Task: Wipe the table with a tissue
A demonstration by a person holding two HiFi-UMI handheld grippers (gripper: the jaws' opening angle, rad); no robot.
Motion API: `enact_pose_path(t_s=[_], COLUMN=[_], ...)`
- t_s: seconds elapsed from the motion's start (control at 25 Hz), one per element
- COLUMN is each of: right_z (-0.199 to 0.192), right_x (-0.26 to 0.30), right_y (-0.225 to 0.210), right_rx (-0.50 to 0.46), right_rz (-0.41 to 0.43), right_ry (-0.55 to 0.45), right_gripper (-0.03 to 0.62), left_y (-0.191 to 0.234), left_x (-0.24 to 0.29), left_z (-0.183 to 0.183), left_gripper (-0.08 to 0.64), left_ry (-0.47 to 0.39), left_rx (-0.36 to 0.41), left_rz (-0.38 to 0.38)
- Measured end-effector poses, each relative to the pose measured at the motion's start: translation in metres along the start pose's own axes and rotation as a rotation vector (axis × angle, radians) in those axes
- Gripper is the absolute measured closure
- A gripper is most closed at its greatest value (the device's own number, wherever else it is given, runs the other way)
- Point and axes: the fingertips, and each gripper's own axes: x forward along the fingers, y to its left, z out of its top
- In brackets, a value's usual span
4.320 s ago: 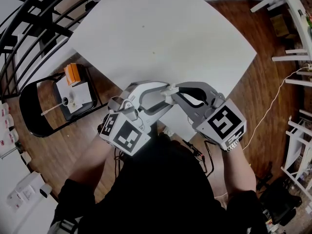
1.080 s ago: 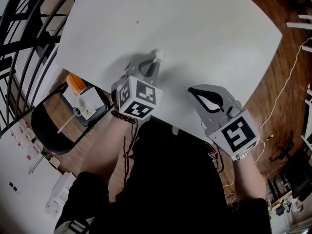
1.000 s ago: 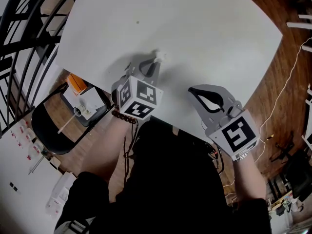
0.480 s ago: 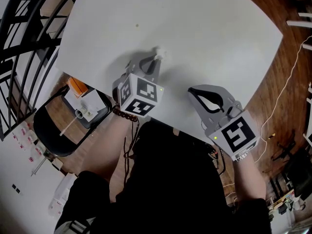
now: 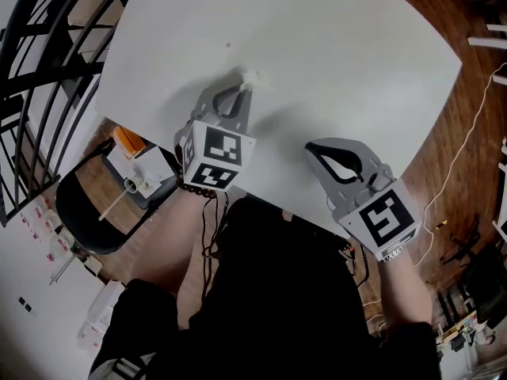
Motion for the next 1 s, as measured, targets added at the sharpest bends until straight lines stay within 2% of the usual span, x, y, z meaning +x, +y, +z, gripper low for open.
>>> enact_pose_path(t_s=[0.48,1.0], right_z=[0.007,0.016], right_x=[0.003,0.023], right_y=[-0.001,-0.010], right_rx=[-0.008,-0.001], right_rz=[0.003,0.006], right_ry=[0.002,0.026], right_gripper=[0.600,0.600], left_y=[0.036,0.073], left_x=[-0.009,0.018], left_z=[0.010,0.003], left_gripper=[0.525,0.525], left_ry=[-0.035,-0.023], left_rx=[-0.064,-0.110], left_rz=[0.075,0.081])
